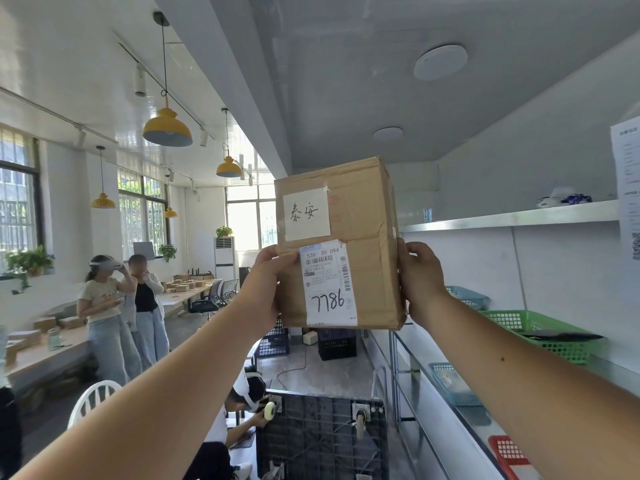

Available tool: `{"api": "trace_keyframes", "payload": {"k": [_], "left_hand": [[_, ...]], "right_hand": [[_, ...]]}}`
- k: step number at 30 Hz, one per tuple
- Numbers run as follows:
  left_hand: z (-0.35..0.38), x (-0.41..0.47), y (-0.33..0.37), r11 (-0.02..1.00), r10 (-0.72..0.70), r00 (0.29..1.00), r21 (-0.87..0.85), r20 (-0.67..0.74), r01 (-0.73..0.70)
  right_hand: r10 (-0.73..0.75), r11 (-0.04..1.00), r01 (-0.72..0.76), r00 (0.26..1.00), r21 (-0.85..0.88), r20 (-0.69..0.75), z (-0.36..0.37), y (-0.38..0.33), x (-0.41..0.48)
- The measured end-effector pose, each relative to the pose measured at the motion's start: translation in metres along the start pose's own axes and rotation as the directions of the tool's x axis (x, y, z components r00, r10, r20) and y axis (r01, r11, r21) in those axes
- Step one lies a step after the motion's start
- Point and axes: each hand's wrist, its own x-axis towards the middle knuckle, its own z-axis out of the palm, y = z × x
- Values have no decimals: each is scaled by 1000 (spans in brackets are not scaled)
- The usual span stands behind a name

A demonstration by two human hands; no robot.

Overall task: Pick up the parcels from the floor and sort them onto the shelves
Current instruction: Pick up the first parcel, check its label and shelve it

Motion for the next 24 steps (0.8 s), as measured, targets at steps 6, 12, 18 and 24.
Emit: {"api": "trace_keyframes", "payload": {"k": [6, 12, 18, 24], "left_hand": [[-1, -7, -3, 999, -30, 999, -15, -34, 30], [0, -12, -6, 998, -63, 996, -22, -66, 62], [6, -16, -12, 998, -59, 997, -35, -50, 57], [17, -17, -15, 997, -65, 996, -51, -57, 62]], "right_hand": [[57, 998, -58, 996, 14, 74, 1, -2, -7], [142, 989, -149, 971, 21, 193, -3, -3, -15], [171, 983, -184, 955, 30, 242, -10, 0, -13], [145, 988, -154, 962, 23, 231, -19, -1, -10]]}}
